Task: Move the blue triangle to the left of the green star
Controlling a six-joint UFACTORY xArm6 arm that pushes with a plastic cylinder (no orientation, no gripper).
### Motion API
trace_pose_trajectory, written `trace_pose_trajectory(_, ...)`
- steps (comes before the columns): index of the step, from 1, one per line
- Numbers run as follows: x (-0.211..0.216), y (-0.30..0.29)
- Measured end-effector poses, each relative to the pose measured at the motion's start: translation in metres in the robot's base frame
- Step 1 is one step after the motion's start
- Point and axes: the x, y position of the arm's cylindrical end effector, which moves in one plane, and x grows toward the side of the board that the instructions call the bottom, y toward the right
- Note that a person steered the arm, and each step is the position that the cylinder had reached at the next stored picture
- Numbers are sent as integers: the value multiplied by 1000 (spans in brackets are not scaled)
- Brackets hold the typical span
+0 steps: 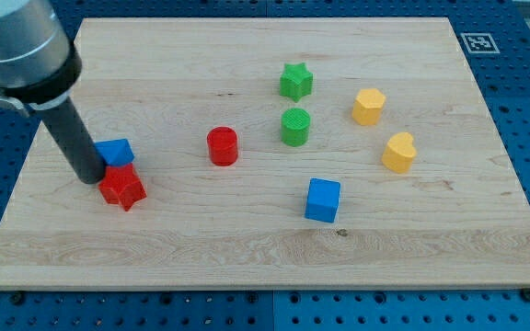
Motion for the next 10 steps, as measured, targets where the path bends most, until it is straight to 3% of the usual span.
trace_pose_trajectory(2,-17,37)
trace_pose_trajectory(7,-128,37)
trace_pose_trajectory(9,-171,-6)
trace_pose_trajectory(10,-172,33)
